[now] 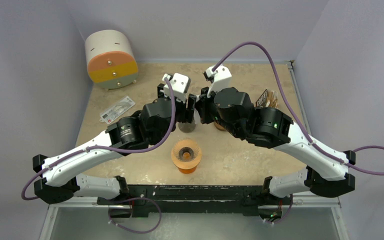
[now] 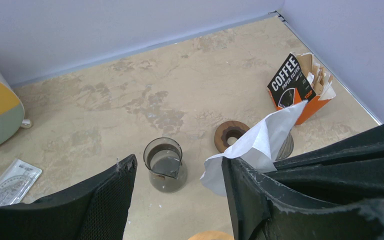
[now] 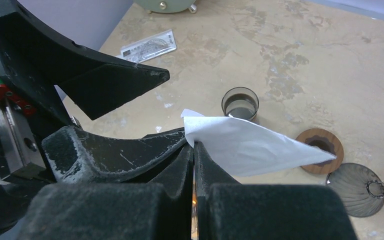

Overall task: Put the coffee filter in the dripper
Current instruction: Place the coffee filter in the coffee dripper.

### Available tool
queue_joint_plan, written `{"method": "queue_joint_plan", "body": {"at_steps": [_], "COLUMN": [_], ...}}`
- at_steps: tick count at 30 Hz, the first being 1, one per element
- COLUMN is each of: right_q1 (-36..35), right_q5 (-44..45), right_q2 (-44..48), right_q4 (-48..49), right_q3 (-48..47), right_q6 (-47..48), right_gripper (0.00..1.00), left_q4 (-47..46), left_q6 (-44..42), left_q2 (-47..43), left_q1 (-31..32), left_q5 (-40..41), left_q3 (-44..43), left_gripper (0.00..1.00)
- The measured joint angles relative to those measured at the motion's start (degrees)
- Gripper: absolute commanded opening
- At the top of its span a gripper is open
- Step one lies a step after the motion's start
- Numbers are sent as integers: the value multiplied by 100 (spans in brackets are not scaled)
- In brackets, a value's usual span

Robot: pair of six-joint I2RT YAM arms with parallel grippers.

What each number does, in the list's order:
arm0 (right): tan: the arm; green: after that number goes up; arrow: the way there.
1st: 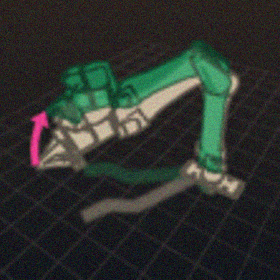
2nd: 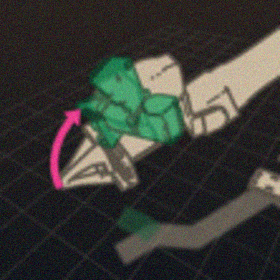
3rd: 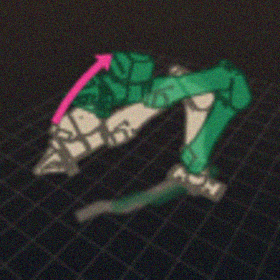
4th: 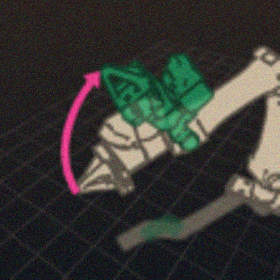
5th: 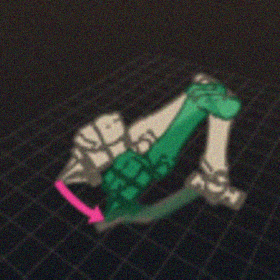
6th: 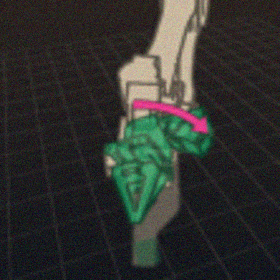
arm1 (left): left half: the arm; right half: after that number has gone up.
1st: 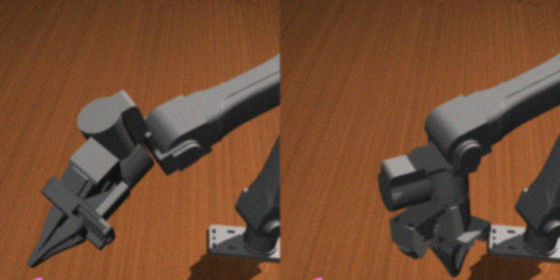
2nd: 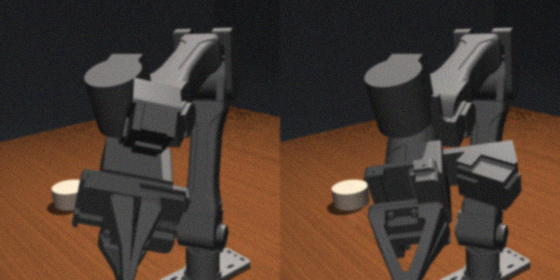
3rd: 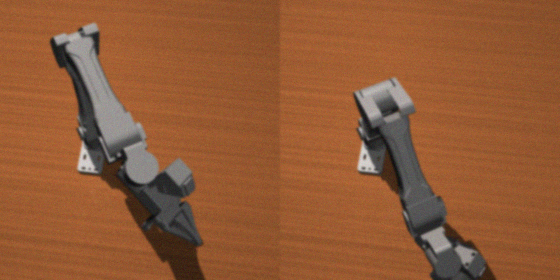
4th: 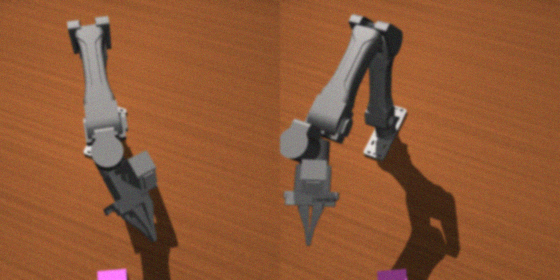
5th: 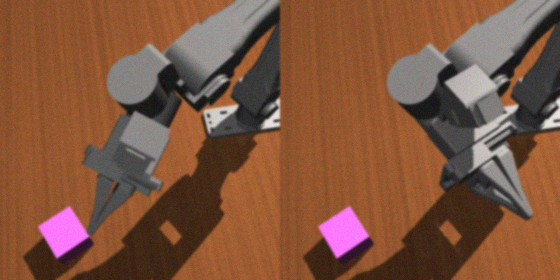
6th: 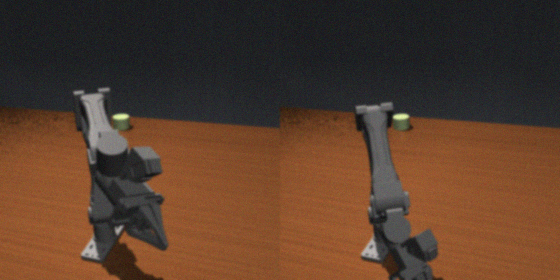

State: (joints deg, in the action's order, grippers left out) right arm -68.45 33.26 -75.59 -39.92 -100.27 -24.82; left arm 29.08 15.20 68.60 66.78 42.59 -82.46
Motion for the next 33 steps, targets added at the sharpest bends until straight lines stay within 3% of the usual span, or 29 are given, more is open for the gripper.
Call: {"method": "queue_joint_plan", "body": {"at_steps": [7, 13, 20, 22, 25, 33], "right_q1": [-20, -28, -28, -28, -28, -28], "right_q5": [13, -44, -302, -350, -446, -444], "right_q2": [11, 146, 446, 529, 645, 798], "right_q4": [4, 83, 258, 264, 282, 74], "right_q3": [37, 186, 372, 439, 549, 625], "right_q6": [-50, -129, -289, -354, -439, -610], "right_gripper": [0, 0, 0, 0, 0, 0], "left_q4": [-125, -293, -505, -566, -592, -520], "left_q6": [2, 24, 144, 210, 330, 586], "left_q2": [-37, -282, -459, -586, -791, -960], "left_q1": [-2, 0, -46, -70, -116, -140], "left_q5": [2, -474, -1320, -1451, -1591, -1690], "left_q3": [162, 540, 817, 953, 1088, 1093], "left_gripper": [61, 43, 37, 26, 1, 0]}}
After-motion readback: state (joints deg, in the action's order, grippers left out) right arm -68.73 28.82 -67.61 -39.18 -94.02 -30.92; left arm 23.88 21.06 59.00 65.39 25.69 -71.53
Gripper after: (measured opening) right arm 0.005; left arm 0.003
